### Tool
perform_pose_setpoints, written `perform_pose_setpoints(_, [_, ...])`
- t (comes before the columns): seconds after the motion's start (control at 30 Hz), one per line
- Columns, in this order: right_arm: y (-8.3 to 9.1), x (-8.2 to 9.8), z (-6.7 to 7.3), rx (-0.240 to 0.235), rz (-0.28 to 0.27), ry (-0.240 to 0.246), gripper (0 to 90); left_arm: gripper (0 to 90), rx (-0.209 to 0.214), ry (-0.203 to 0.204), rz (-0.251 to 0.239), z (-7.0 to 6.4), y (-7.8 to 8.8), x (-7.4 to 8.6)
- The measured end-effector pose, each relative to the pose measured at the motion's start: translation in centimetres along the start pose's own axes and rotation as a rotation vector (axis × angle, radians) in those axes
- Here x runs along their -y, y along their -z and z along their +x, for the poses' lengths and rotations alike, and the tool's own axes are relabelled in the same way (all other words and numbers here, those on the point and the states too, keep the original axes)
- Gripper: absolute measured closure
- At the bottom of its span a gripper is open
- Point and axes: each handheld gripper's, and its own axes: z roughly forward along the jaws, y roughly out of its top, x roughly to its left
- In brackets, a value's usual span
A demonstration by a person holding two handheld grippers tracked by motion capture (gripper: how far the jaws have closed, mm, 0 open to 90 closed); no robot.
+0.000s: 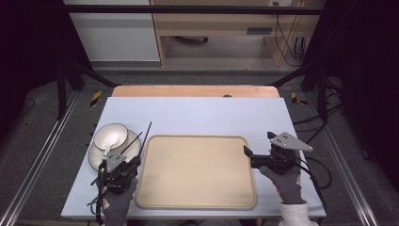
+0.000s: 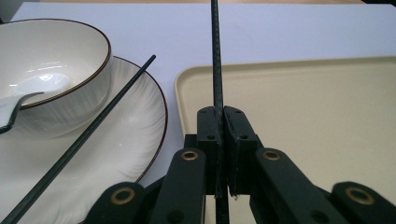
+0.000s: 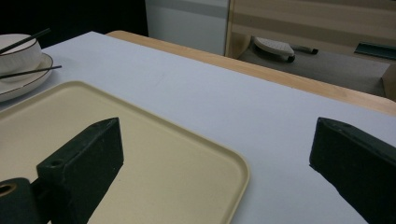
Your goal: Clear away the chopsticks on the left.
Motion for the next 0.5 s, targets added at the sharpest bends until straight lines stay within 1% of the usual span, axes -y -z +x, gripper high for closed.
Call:
perform_pose_setpoints(0.03, [0.0, 0.0, 0.0, -0.003, 0.0, -0.003, 2.9, 85.4, -0.012, 0.003, 0.0, -0.2, 0.0, 0.1])
perform_pose_setpoints(0.07, [0.0, 0.0, 0.0, -0.002, 0.004, -0.002, 2.9, 85.5, -0.015, 0.013, -0.002, -0.5, 0.0, 0.2])
perform_pose_setpoints(0.13, [0.0, 0.0, 0.0, -0.006, 0.002, 0.002, 3.0, 85.5, -0.031, 0.012, -0.007, -1.1, -0.1, 0.4])
perform_pose_setpoints(0.2, [0.0, 0.0, 0.0, -0.008, 0.0, -0.002, 3.0, 85.5, -0.029, 0.018, -0.012, -1.5, -0.2, 0.7])
perform_pose_setpoints(0.23, [0.0, 0.0, 0.0, -0.006, 0.0, -0.003, 3.0, 85.5, -0.034, 0.019, -0.012, -1.7, -0.3, 0.9])
perform_pose_setpoints(0.3, [0.1, 0.0, 0.0, -0.005, -0.001, -0.002, 3.0, 85.5, -0.023, 0.031, -0.012, -1.9, -0.6, 1.3])
perform_pose_setpoints(0.33, [0.2, -0.1, 0.0, -0.004, -0.001, -0.006, 3.0, 85.5, -0.03, 0.031, -0.013, -2.0, -0.8, 1.5])
perform_pose_setpoints(0.4, [0.1, -0.1, -0.1, -0.002, -0.001, -0.006, 3.0, 85.5, -0.029, 0.052, -0.016, -2.0, -1.1, 2.0])
perform_pose_setpoints(0.47, [0.0, 0.0, 0.0, -0.001, 0.002, -0.003, 3.0, 85.5, -0.044, 0.063, -0.017, -2.2, -1.3, 2.6])
perform_pose_setpoints(0.5, [-0.1, 0.0, 0.0, -0.004, 0.006, -0.003, 3.0, 85.5, -0.04, 0.073, -0.016, -2.2, -1.5, 2.9])
